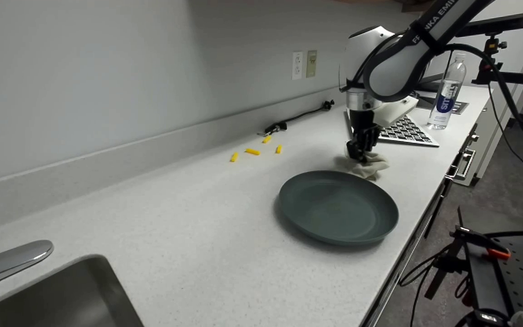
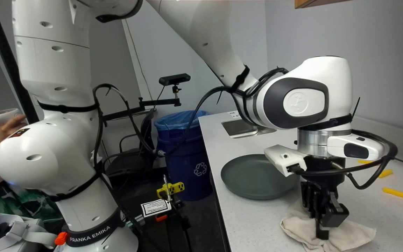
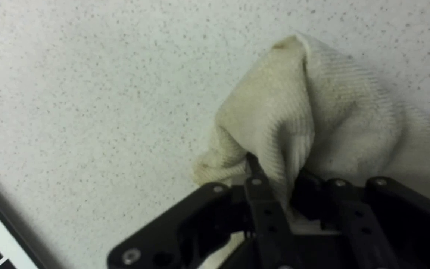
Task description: Wipe the grey plate using the towel on the countertop
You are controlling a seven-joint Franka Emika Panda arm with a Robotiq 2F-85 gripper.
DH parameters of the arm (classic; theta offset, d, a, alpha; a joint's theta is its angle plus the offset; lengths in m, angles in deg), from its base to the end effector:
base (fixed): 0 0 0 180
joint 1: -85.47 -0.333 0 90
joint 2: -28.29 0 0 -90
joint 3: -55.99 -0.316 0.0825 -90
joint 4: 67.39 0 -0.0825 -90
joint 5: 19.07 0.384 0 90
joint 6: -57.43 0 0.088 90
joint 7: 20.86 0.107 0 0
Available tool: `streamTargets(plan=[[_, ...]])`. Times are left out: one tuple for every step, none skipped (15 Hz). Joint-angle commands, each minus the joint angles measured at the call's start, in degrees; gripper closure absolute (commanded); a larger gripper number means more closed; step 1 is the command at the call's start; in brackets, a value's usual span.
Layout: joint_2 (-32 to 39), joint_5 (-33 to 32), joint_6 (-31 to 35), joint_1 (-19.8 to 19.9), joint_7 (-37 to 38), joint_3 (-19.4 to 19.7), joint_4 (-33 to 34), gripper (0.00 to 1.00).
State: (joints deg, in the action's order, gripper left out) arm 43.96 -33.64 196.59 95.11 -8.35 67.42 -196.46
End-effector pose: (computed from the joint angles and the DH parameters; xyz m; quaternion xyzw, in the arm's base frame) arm 0.4953 -0.1931 0.2370 0.9754 -0.1878 -0.0557 0.1012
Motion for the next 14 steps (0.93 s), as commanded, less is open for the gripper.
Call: streamTargets(plan=[[-5.76, -0.67, 0.9, -1.29, -1.62, 0.35, -1.84, 0.97], [-7.42, -1.36, 1.41, -1.66, -1.62, 0.16, -2.27, 0.99], [-8.98, -2.3, 1.94, -2.07, -1.53, -0.11, -2.62, 0.97], [-10.49, -1.79, 2.07, -2.2, -2.69, -0.81, -2.85, 0.97], [-12.09, -0.09, 1.9, -2.34, -4.61, -1.8, -3.08, 0.97], [-13.24, 0.76, 1.89, -2.63, -5.77, -2.52, -3.1, 0.97], [-14.37, 2.44, 1.85, -2.9, -7.57, -3.53, -3.24, 0.97], [-15.32, 3.52, 1.79, -3.25, -8.86, -4.35, -3.43, 0.97], [-16.18, 5.31, 1.48, -3.72, -10.81, -5.3, -3.7, 0.97], [-16.82, 7.49, 1.0, -4.24, -12.93, -6.17, -3.96, 0.97], [-17.15, 9.84, 0.44, -4.79, -15.18, -6.98, -4.17, 0.97], [-17.16, 12.59, -0.33, -5.36, -17.62, -7.76, -4.21, 0.97], [-16.73, 15.45, -1.07, -5.98, -20.09, -8.44, -4.27, 0.97], [-16.1, 18.24, -1.79, -6.49, -22.61, -9.01, -4.17, 0.97]])
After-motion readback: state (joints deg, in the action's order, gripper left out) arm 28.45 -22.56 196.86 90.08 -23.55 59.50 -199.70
